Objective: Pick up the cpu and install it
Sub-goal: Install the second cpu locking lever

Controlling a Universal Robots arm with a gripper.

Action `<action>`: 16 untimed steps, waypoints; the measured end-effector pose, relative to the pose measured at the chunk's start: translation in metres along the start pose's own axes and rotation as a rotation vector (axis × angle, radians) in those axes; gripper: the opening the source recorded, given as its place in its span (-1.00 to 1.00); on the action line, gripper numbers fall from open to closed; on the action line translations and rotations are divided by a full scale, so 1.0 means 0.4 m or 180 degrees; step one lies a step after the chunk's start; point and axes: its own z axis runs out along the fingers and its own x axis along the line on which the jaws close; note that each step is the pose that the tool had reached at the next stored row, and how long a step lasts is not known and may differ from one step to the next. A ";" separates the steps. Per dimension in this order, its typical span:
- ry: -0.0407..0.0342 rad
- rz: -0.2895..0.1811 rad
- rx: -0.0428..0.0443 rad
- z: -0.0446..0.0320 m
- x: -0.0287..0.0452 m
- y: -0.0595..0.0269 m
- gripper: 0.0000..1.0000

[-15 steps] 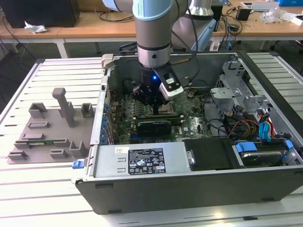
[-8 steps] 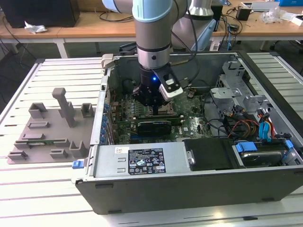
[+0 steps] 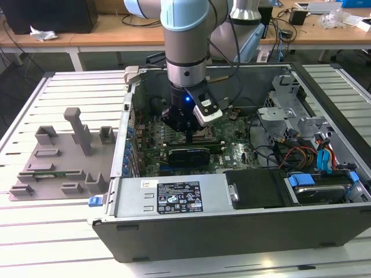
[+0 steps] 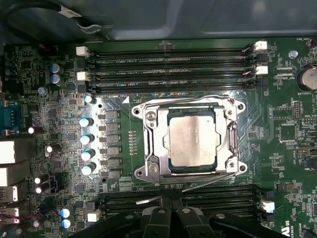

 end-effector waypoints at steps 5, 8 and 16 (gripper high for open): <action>0.0000 0.0001 -0.0007 0.003 0.003 0.000 -0.79; 0.0000 -0.0001 -0.0011 0.005 0.013 0.000 -0.79; 0.0007 0.0003 -0.0147 0.005 0.028 -0.012 -0.79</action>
